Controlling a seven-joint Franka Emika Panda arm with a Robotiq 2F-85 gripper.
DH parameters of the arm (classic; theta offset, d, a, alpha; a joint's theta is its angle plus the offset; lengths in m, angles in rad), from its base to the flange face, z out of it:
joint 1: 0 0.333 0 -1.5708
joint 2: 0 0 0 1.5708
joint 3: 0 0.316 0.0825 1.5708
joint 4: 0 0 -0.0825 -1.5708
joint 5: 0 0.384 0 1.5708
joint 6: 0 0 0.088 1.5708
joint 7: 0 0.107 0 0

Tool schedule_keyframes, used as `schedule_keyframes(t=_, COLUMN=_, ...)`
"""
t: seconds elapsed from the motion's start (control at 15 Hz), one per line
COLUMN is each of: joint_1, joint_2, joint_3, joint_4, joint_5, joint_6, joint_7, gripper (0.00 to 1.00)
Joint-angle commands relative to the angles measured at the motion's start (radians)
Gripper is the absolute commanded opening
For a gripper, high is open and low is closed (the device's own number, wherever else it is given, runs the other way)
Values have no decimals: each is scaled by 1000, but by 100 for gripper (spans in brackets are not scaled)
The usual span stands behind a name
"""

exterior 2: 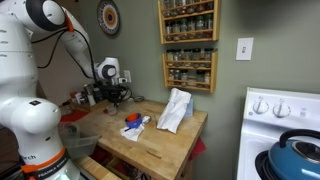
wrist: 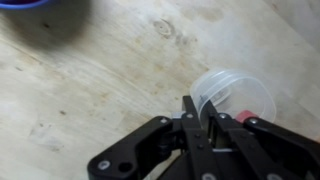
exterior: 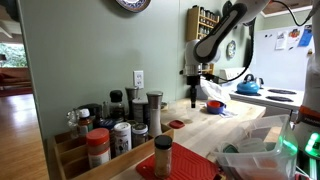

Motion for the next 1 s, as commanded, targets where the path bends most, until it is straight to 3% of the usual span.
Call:
schedule_keyframes(t=0.0, joint_1=23, joint_2=-17, joint_3=-33, joint_4=38, joint_5=-277, joint_6=-60, joint_7=251, gripper=3)
schedule_keyframes(t=0.13, joint_1=31, joint_2=-7, joint_3=-38, joint_4=68, joint_5=-420, joint_6=-111, joint_7=369, gripper=3)
schedule_keyframes(t=0.4, joint_1=54, joint_2=41, joint_3=-22, joint_4=123, joint_5=-585, joint_6=-227, joint_7=522, gripper=3)
schedule_keyframes(t=0.93, joint_1=139, joint_2=166, joint_3=-10, joint_4=205, joint_5=-816, joint_6=-391, joint_7=721, gripper=3)
